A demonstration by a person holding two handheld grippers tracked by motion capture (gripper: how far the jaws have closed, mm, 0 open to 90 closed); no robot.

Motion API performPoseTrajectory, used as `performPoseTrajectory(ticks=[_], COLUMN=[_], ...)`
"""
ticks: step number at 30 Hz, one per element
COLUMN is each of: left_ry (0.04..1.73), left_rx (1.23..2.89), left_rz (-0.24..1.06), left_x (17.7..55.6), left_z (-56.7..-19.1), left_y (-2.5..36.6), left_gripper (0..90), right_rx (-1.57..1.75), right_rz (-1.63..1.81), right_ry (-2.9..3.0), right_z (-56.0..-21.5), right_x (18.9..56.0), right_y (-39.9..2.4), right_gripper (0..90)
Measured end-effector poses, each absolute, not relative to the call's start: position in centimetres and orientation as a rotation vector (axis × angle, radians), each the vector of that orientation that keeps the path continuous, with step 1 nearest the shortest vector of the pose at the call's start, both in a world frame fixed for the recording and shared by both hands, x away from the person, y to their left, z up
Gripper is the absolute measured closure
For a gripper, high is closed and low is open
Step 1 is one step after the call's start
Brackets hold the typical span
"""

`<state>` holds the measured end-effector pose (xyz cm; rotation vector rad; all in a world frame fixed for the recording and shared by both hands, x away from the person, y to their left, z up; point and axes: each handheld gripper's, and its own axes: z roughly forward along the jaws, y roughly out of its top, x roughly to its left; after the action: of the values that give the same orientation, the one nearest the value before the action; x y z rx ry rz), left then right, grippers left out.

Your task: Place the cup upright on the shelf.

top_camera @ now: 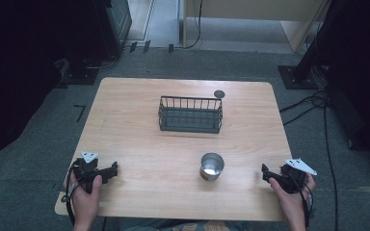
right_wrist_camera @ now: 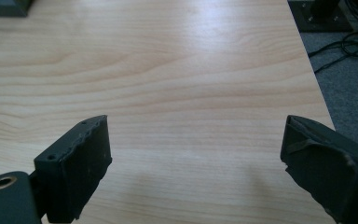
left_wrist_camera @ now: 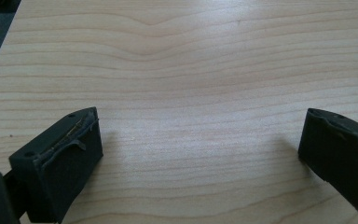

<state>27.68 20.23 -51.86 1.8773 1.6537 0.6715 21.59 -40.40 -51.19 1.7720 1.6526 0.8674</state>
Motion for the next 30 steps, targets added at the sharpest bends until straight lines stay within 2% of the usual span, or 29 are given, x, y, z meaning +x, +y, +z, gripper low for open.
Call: performPoseTrajectory(ticks=[24, 30], left_ry=[1.653, 1.654], left_rx=[1.879, 1.878], left_rz=[0.671, 0.672], left_x=[27.7, 27.7], left_z=[-51.9, -51.9], left_y=[20.2, 20.2], left_gripper=[0.0, 0.0], right_rx=[1.585, 1.549], right_rz=[1.077, 1.145], right_ry=[1.748, 1.777], right_z=[-45.8, -44.5], right_x=[22.4, 22.8], right_y=[-33.8, -31.8], right_gripper=[6.4, 3.3])
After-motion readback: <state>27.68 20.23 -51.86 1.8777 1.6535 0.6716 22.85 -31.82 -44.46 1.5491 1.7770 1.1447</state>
